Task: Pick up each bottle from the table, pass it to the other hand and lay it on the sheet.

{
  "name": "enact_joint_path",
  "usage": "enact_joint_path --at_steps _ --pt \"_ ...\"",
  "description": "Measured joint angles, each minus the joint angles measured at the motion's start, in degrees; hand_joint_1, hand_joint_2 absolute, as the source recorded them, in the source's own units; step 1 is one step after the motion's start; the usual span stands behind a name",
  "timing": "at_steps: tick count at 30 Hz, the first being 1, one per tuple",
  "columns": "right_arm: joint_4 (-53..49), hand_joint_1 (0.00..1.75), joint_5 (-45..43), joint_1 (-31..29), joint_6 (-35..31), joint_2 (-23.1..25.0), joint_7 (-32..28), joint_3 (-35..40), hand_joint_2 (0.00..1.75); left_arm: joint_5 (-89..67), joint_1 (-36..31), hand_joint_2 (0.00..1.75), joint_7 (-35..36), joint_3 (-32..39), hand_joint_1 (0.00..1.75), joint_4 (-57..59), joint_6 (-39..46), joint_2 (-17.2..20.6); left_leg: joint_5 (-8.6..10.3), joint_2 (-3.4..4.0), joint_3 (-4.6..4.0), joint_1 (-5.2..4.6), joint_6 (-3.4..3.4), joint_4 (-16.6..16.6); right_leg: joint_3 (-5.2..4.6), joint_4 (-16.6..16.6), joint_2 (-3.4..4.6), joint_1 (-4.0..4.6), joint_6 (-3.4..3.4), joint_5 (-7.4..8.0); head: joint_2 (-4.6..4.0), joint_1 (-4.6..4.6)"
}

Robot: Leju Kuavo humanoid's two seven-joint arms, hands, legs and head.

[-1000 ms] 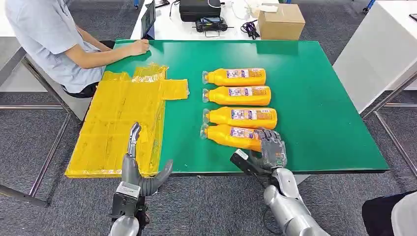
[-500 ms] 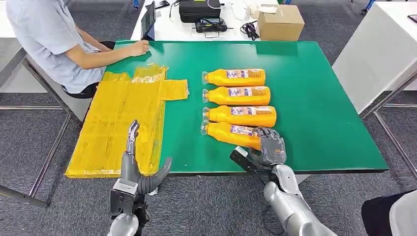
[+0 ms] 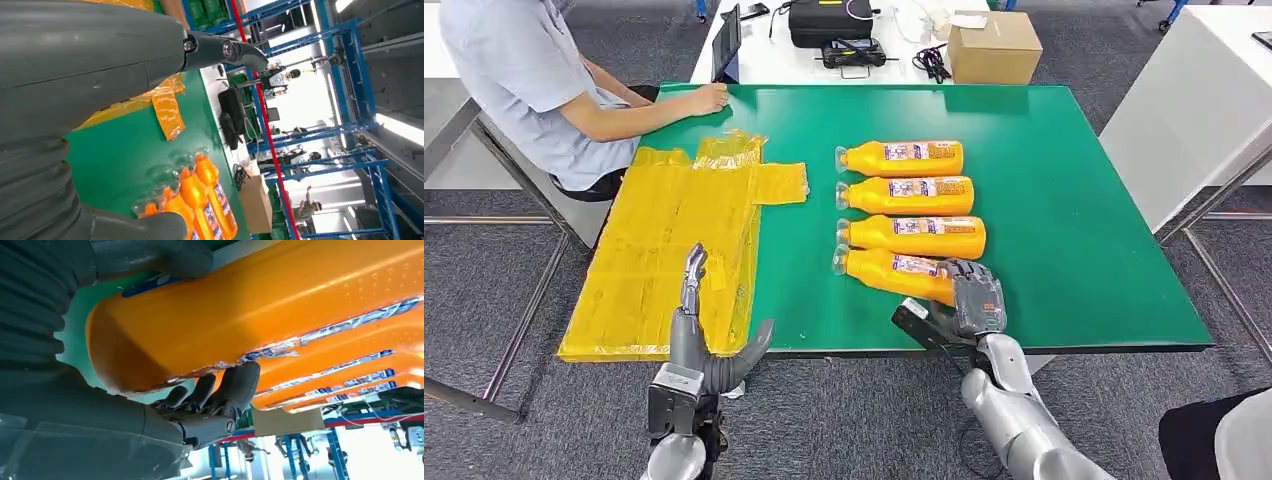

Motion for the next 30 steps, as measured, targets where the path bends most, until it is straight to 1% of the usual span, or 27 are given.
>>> enact_joint_path --at_steps 1,11,19,27,30 --pt "0.0 0.00 0.0 0.0 -0.1 0.0 0.0 0.0 1.75 0.0 0.0 1.75 0.0 0.0 0.00 0.0 0.0 0.0 0.00 0.00 0.01 0.00 0.00 0.0 0.00 0.0 0.00 0.00 0.00 0.00 0.00 0.00" --pt "0.4 0.00 4.4 0.7 -3.6 0.0 4.1 1.2 1.75 -0.1 0.1 1.75 0.0 0.0 0.00 0.0 -0.2 0.0 0.00 -0.01 -0.09 0.00 0.00 0.0 -0.07 0.0 0.00 0.00 0.00 -0.01 0.00 -0.02" --pt "0.4 0.00 5.5 0.7 -3.6 0.0 4.9 1.6 1.75 -0.5 0.3 1.75 0.0 0.1 0.00 0.0 -1.0 0.0 -0.02 -0.02 -0.13 0.00 0.00 0.0 -0.11 0.0 -0.01 0.00 -0.01 -0.02 0.00 0.02" --pt "-0.2 0.00 8.7 0.7 -2.8 0.0 8.8 2.2 1.75 -1.2 0.8 1.75 0.0 0.4 0.00 -0.1 -1.1 -0.2 -0.02 -0.01 -0.13 0.00 0.00 0.0 -0.10 0.0 0.00 0.00 0.00 -0.01 0.00 0.00" --pt "-0.3 0.00 8.2 0.4 -1.7 -0.1 9.2 2.3 1.75 -1.2 0.8 1.75 0.0 0.6 0.00 -0.3 -1.1 -0.2 -0.01 0.01 -0.11 0.00 0.00 0.0 -0.10 0.0 0.00 0.00 0.00 0.00 0.00 0.02"
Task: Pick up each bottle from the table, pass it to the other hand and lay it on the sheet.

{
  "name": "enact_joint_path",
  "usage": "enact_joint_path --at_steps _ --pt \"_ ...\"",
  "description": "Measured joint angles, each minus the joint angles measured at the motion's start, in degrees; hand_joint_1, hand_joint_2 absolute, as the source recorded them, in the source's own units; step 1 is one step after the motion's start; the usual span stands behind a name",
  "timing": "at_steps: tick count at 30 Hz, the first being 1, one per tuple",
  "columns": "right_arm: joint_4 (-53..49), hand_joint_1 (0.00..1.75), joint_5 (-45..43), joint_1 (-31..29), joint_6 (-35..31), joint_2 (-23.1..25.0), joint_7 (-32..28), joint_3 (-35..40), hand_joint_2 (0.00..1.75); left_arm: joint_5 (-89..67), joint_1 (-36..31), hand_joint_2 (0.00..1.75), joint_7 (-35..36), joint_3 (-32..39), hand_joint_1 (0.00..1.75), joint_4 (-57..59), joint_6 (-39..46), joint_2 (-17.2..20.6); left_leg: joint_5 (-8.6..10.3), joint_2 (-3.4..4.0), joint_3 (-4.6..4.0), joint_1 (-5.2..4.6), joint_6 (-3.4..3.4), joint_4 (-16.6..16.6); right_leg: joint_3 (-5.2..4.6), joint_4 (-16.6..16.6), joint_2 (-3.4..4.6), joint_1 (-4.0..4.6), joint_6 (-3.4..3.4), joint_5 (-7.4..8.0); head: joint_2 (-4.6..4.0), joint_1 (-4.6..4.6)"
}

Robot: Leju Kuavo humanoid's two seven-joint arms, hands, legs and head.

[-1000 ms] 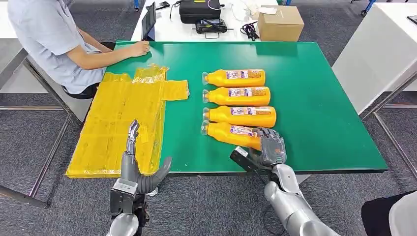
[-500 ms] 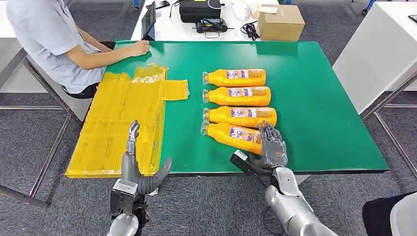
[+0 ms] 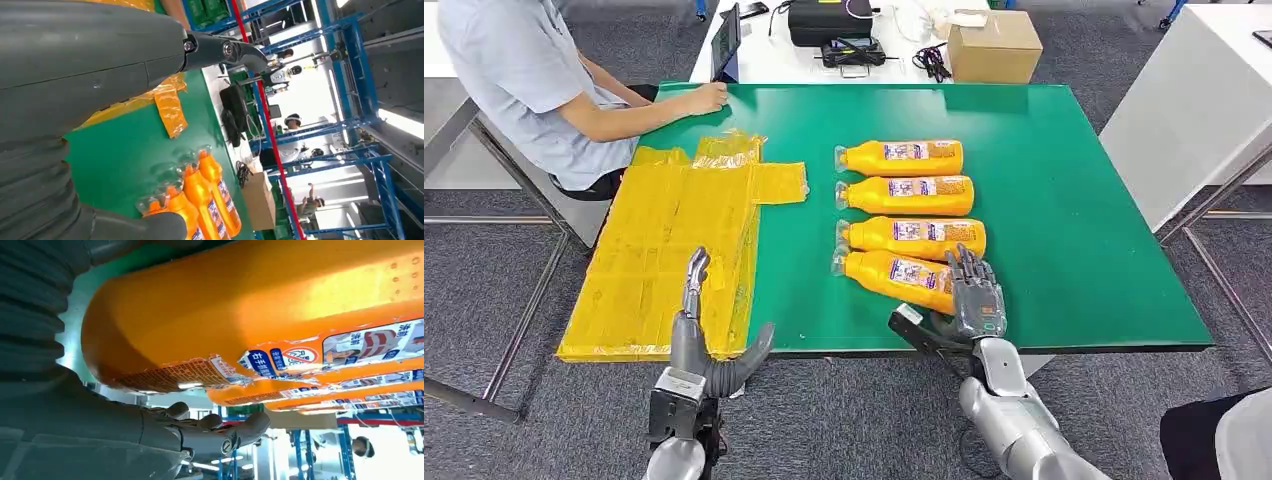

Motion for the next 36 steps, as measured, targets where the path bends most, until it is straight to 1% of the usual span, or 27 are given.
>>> enact_joint_path --at_steps 10,16,17,18,19,25,27,30,34,36 --pt "2.6 0.00 -6.2 -3.6 7.9 -0.3 -2.0 -0.9 1.75 1.7 -0.6 1.75 0.0 0.1 0.00 0.0 -0.2 -0.1 0.02 0.03 0.14 0.00 0.01 0.0 0.08 0.0 0.01 0.00 0.00 0.02 0.00 -0.02" --pt "4.6 0.00 -6.2 -5.3 9.7 -0.3 -1.6 -1.2 1.75 1.9 -0.8 1.75 0.0 0.2 0.00 0.0 -0.2 -0.1 0.01 0.04 0.20 0.00 0.01 0.0 0.13 0.0 0.01 0.00 -0.01 0.03 0.00 -0.02" --pt "4.8 0.35 -6.1 -5.4 9.9 -0.3 -1.5 -1.2 1.75 1.9 -0.8 1.75 0.0 0.2 0.00 0.0 -0.1 -0.1 0.01 0.04 0.21 0.00 0.01 0.0 0.13 0.0 0.02 0.00 -0.02 0.03 0.00 0.00" --pt "5.0 1.52 -6.1 -5.6 10.0 -0.3 -1.5 -1.2 1.75 1.9 -0.8 1.75 0.0 0.2 0.00 0.0 -0.1 -0.1 0.01 0.04 0.22 0.00 0.01 0.0 0.14 0.0 0.02 0.00 -0.02 0.04 0.00 -0.02" --pt "5.2 1.75 -6.1 -5.7 10.1 -0.3 -1.5 -1.2 1.75 1.9 -0.8 1.75 0.0 0.2 0.00 0.0 -0.1 -0.1 0.01 0.04 0.25 0.00 0.01 0.0 0.15 0.0 0.02 0.00 -0.02 0.04 0.00 0.00" --pt "6.0 1.75 -6.5 -6.5 13.3 -0.3 -2.3 -1.2 1.75 2.0 -0.9 1.75 0.0 0.2 0.00 -0.2 -0.3 -0.1 -0.01 0.06 0.49 0.00 0.00 0.0 0.34 0.0 0.04 0.01 -0.03 0.03 0.00 0.00" --pt "6.0 1.75 -7.7 -6.7 14.1 -0.4 -3.5 -1.3 1.75 2.0 -0.9 1.75 0.0 0.2 0.00 -0.2 -0.5 -0.1 -0.01 0.06 0.51 0.00 0.01 0.0 0.35 0.0 0.04 0.00 -0.03 0.04 0.00 -0.02" --pt "6.0 1.75 -10.4 -6.8 15.4 -0.5 -6.7 -1.7 1.75 2.2 -0.9 1.75 0.0 0.2 0.00 -0.5 -0.8 -0.1 0.00 0.06 0.55 0.00 0.01 0.0 0.40 0.0 0.04 0.01 -0.03 0.05 0.00 0.00" --pt "6.0 1.75 -16.2 -6.6 19.3 -0.5 -12.3 -3.1 1.75 2.8 -1.0 1.75 0.0 0.2 0.00 -0.7 -0.9 -0.1 -0.04 0.20 0.65 0.03 -0.02 0.0 0.44 0.0 0.16 0.03 -0.03 0.05 0.00 0.00" --pt "6.0 1.75 -17.4 -6.6 20.0 -0.5 -13.1 -3.7 1.75 2.8 -1.0 1.75 0.0 0.2 0.00 -0.8 -0.8 0.0 -0.07 0.23 0.67 0.05 -0.05 0.0 0.45 0.0 0.17 0.07 -0.04 0.04 0.00 -0.02"
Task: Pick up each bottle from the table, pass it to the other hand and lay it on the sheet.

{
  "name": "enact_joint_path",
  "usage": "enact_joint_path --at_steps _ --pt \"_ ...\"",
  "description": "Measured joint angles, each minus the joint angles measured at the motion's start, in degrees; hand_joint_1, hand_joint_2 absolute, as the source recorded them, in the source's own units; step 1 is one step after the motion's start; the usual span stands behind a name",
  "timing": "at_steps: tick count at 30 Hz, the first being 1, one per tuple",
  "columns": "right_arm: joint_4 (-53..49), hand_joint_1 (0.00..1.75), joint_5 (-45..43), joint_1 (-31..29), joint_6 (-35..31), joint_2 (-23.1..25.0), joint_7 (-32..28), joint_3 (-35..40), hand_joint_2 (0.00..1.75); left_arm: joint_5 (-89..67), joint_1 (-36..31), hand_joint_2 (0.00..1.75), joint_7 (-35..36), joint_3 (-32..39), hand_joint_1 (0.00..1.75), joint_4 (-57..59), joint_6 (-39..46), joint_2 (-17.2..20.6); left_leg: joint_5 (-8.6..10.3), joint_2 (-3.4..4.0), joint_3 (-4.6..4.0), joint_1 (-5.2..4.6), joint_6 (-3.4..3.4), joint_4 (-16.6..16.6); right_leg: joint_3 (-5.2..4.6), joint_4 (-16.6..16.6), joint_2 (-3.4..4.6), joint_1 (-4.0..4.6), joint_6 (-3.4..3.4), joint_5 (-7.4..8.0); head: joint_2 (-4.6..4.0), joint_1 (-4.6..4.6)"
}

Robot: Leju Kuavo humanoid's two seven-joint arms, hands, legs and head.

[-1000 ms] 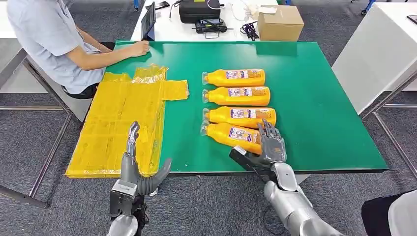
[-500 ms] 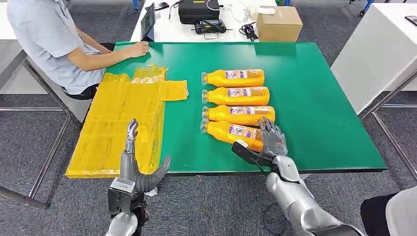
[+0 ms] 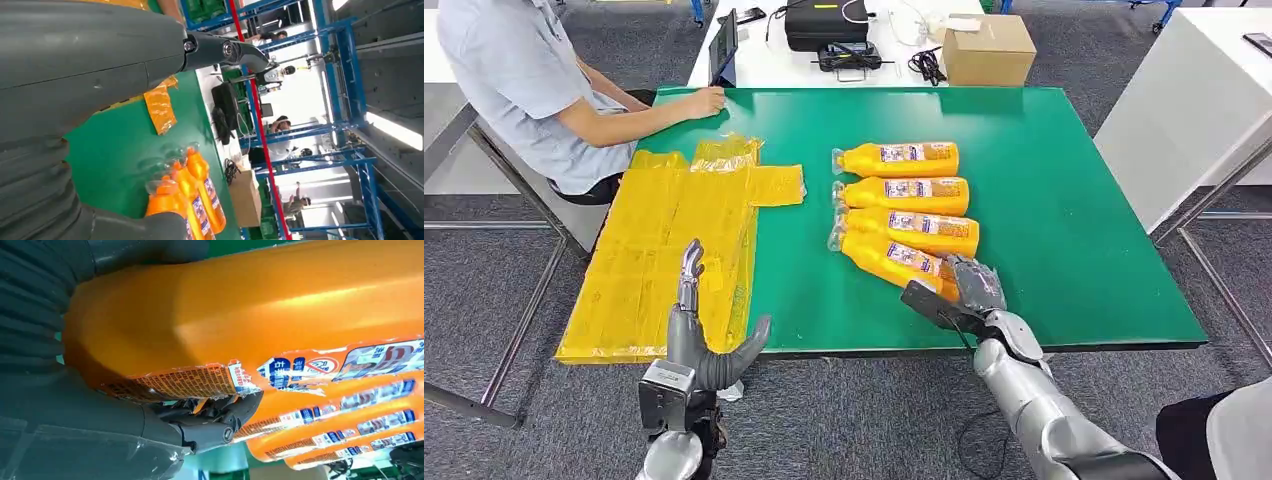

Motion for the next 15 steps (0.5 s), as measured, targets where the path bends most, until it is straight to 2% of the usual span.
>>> enact_joint_path --at_steps 7,15 --pt "-0.1 1.75 -2.5 0.3 0.6 0.2 -1.5 -1.1 1.75 0.3 0.0 1.75 0.0 0.0 0.00 -0.3 0.1 0.2 -0.01 0.00 0.03 0.03 -0.01 0.0 0.03 0.0 0.00 0.06 -0.01 -0.01 0.00 0.02" --pt "-2.3 1.75 -10.3 3.3 1.8 1.3 -10.7 -3.0 1.75 6.5 0.5 1.75 0.0 1.0 0.00 -0.5 -2.2 -0.6 -0.01 -0.01 0.00 0.03 -0.01 0.0 0.04 0.0 0.01 0.06 -0.01 0.00 0.00 0.00"
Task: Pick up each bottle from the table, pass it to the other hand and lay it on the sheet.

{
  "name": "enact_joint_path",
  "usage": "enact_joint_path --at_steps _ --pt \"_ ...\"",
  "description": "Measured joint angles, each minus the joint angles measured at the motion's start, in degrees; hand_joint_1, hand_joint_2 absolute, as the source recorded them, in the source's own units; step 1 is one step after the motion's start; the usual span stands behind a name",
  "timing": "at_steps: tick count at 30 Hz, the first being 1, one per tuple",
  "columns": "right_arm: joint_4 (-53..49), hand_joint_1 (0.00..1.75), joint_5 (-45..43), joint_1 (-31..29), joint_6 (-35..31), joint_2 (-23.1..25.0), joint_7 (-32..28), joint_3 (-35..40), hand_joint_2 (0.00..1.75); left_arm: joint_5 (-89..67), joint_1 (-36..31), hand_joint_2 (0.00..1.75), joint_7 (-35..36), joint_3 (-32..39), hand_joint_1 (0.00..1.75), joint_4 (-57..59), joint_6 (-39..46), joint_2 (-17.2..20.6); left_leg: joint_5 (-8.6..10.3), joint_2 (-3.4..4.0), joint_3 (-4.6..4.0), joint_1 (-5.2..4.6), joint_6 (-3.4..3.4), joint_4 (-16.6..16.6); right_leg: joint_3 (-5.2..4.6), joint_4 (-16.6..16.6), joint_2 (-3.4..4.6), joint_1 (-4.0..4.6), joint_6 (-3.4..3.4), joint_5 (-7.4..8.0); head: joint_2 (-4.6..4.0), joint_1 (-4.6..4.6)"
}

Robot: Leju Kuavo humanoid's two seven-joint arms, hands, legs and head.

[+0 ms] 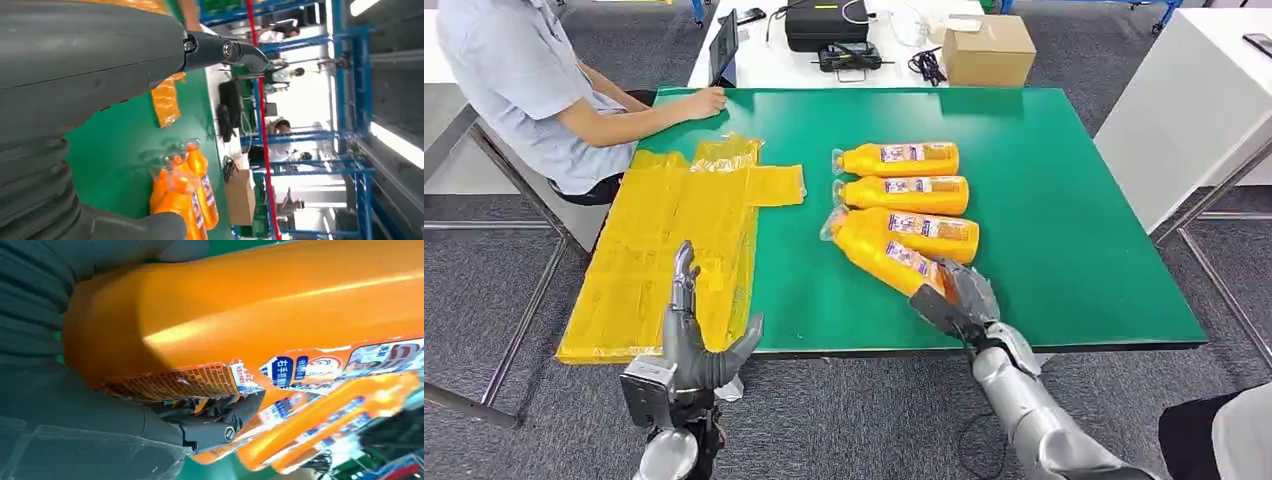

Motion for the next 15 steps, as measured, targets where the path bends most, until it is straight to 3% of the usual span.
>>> enact_joint_path --at_steps 15 --pt "-20.4 1.75 -12.8 12.8 -2.2 2.2 -5.8 0.2 1.75 11.8 0.6 1.75 7.0 4.0 0.00 5.4 -11.6 -1.9 0.07 -0.20 -0.85 -0.01 0.03 0.0 -0.67 0.0 -0.10 -0.04 0.03 -0.02 0.00 0.00"
